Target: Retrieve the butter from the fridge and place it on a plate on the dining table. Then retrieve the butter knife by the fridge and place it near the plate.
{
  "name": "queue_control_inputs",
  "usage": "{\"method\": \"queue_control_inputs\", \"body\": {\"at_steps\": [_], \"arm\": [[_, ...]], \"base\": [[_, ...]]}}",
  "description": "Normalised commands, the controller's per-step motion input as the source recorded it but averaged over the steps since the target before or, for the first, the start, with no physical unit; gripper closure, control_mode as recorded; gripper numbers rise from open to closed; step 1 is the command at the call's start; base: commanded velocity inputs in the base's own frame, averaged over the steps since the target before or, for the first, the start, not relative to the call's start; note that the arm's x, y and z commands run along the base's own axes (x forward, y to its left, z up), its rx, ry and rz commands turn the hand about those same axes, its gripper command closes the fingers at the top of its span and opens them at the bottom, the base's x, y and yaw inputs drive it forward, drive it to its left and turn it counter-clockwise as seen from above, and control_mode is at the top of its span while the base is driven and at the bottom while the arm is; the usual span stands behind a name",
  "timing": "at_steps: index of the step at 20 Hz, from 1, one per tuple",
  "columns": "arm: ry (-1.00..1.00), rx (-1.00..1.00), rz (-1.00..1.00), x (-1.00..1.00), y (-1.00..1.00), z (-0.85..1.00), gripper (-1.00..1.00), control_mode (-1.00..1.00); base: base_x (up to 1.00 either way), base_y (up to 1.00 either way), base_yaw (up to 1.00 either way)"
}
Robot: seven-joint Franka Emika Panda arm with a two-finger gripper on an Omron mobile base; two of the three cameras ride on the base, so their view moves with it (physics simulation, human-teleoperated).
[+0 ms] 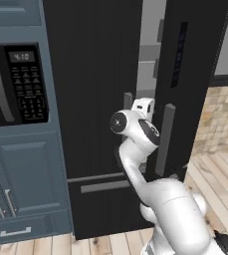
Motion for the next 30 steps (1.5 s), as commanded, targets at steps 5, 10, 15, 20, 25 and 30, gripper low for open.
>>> {"method": "queue_control_inputs", "body": {"at_steps": [5, 10, 15, 20, 25, 30], "arm": [[0.27, -0.21, 0.0, 0.83, -0.16, 0.02, -1.0, -1.0], [0.25, -0.13, 0.0, 0.56, -0.35, 0.0, -1.0, -1.0], [0.11, -0.04, 0.0, 0.41, -0.19, 0.0, -1.0, -1.0], [0.05, 0.0, 0.0, 0.36, -0.31, 0.01, -1.0, -1.0], [0.07, 0.0, -0.01, 0.04, -0.84, 0.04, -1.0, -1.0], [0.02, 0.0, -0.05, -0.21, -1.0, 0.06, -1.0, -1.0]], "base": [[0.0, 0.0, 0.0], [0.0, 0.0, 0.0], [0.0, 0.0, 0.0], [0.0, 0.0, 0.0], [0.0, 0.0, 0.0], [0.0, 0.0, 0.0]]}}
